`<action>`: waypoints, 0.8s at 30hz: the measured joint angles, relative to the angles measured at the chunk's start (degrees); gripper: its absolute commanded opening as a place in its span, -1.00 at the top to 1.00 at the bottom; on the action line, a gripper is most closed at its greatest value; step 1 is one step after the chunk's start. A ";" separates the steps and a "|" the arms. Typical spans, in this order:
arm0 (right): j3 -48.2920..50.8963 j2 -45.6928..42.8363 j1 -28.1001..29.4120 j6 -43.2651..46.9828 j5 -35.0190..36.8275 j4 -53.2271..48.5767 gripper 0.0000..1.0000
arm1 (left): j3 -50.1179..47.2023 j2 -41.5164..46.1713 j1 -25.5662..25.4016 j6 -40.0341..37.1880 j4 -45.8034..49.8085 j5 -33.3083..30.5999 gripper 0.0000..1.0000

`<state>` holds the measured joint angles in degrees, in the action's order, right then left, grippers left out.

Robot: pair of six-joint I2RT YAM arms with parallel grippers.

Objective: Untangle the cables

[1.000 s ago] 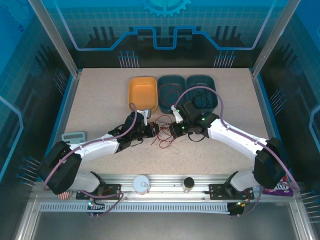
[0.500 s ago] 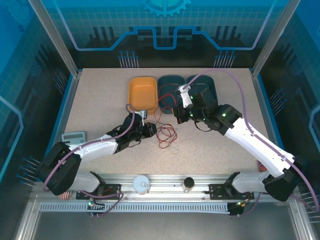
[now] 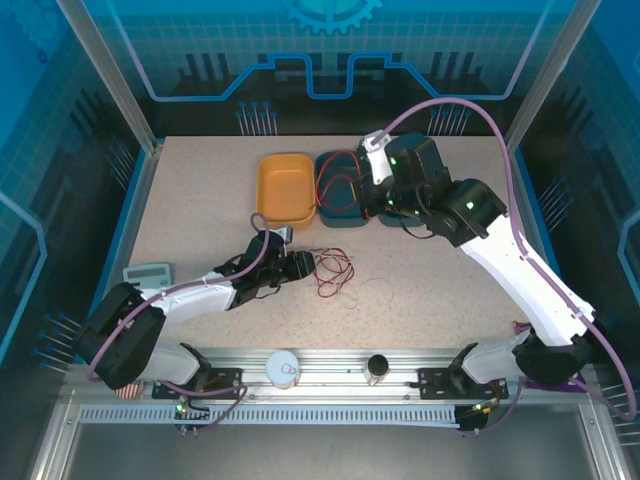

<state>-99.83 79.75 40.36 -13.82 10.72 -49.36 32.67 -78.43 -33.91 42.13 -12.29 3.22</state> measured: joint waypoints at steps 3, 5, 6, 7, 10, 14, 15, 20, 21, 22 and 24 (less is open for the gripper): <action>-3.19 3.45 -2.03 0.63 0.63 -0.76 1.00 | -0.46 1.53 0.00 -0.07 0.00 0.00 -0.13; -5.29 6.29 -3.58 0.85 0.92 -0.85 1.00 | -0.59 2.71 0.00 -0.13 0.04 0.00 -0.24; -6.08 7.52 -4.22 0.87 0.92 -0.81 1.00 | -0.66 3.13 0.00 0.00 0.02 0.00 -0.29; -6.99 9.05 -4.90 0.87 1.03 -0.72 1.00 | -0.70 3.63 0.00 -0.07 0.04 0.00 -0.32; -9.31 13.51 -6.56 0.83 1.36 -0.33 1.00 | -1.07 4.98 0.00 -0.04 0.15 0.00 -0.40; -11.65 19.67 -8.50 0.74 2.82 1.38 1.00 | -1.79 6.86 0.00 -0.02 0.79 -0.02 -0.55; -11.87 20.90 -8.94 0.59 3.06 1.86 1.00 | -2.03 7.41 0.00 0.00 1.14 -0.02 -0.58; -12.44 27.15 -11.47 -1.14 4.55 5.57 1.00 | -3.30 11.37 0.00 -0.09 3.76 -0.90 -0.71; -12.50 28.11 -11.93 -1.55 4.83 6.16 1.00 | -3.30 12.00 0.00 -0.13 4.37 -1.11 -0.73; -12.81 29.20 -12.37 -2.01 5.14 6.67 1.00 | -3.32 12.83 0.00 -0.15 5.03 -1.46 -0.75; -13.70 31.36 -13.20 -2.93 5.60 7.85 1.00 | -3.32 14.16 0.00 -0.22 6.05 -1.99 -0.77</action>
<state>-113.54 111.11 27.16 -16.75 16.32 -41.52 29.34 -64.27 -33.91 41.91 -6.24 1.23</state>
